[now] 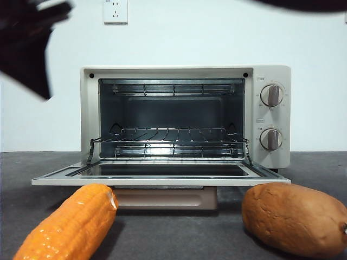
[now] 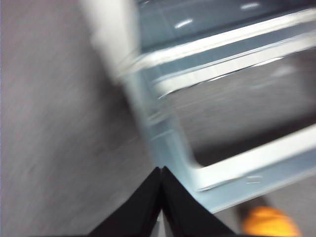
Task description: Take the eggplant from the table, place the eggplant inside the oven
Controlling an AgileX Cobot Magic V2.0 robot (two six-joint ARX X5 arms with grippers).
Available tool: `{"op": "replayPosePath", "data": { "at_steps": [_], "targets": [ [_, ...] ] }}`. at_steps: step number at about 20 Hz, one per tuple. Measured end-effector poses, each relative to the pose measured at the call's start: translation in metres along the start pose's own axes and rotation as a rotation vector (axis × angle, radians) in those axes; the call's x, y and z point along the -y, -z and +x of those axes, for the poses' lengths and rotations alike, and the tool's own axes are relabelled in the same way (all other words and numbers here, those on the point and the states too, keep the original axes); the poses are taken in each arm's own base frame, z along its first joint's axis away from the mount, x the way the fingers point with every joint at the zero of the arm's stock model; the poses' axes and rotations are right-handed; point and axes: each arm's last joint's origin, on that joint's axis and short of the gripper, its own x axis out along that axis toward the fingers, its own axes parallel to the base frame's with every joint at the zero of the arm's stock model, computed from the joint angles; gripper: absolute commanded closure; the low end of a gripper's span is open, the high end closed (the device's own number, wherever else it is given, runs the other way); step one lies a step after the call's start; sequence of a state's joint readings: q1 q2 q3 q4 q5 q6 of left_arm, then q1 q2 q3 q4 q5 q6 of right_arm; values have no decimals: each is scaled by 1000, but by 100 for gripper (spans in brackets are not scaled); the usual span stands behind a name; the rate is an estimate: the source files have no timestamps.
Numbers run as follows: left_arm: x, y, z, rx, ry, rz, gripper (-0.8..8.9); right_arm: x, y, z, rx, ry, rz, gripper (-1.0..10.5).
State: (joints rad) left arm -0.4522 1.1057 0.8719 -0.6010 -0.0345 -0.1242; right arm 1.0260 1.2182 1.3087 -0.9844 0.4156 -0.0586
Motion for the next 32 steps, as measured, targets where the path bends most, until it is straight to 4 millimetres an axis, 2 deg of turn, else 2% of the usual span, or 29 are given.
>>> {"op": "replayPosePath", "data": {
  "at_steps": [3, 5, 9, 13, 20, 24, 26, 32],
  "targets": [
    [-19, 23, 2, 28, -37, -94, 808, -14, -22, 49, -5, 14, -96, 777],
    [-28, 30, -2, 46, -22, -140, 808, -20, -32, 82, -9, 29, -139, 777],
    [-34, 30, -11, 81, 37, -175, 808, -27, -40, 143, -56, 179, -233, 777],
    [-34, 30, -12, 87, 55, -177, 808, -30, -40, 187, -104, 299, -359, 777],
    [-33, 29, -12, 99, 96, -174, 808, -27, -37, 223, -171, 428, -443, 771],
    [-33, 29, -12, 98, 107, -174, 808, -29, -38, 237, -183, 436, -468, 686],
    [-32, 29, -12, 95, 131, -172, 808, -29, -39, 240, -178, 442, -459, 647],
    [-31, 29, -12, 92, 156, -171, 808, -33, -41, 238, -160, 445, -436, 647]
  ]
}}
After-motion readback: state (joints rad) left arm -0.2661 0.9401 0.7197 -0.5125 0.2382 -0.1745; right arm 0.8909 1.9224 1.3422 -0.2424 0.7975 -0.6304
